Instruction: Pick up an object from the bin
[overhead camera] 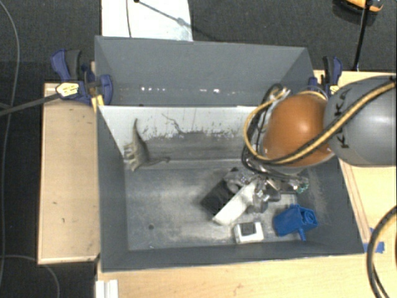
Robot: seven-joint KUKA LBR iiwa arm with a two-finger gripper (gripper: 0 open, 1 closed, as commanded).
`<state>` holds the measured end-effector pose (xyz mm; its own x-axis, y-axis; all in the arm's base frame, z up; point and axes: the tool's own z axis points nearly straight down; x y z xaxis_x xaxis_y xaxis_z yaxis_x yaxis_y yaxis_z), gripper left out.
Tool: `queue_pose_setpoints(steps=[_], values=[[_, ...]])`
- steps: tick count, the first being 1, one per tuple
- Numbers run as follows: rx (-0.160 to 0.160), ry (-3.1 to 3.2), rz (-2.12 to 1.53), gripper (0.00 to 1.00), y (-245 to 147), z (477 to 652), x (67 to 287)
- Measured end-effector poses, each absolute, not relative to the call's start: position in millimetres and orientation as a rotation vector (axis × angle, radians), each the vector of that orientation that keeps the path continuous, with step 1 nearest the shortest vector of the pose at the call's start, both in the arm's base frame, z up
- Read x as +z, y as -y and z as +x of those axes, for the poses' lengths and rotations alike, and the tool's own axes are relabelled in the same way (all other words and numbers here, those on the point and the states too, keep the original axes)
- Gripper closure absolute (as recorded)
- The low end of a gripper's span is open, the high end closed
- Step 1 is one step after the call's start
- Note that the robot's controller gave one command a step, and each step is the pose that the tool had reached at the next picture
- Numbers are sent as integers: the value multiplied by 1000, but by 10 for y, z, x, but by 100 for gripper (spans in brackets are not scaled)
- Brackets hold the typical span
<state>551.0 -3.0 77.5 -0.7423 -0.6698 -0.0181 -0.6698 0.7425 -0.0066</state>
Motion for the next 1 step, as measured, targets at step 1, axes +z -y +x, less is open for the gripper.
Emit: queue_pose_setpoints(steps=[1], values=[[3, -2922, -1121, 100, 37, 5489, 945]])
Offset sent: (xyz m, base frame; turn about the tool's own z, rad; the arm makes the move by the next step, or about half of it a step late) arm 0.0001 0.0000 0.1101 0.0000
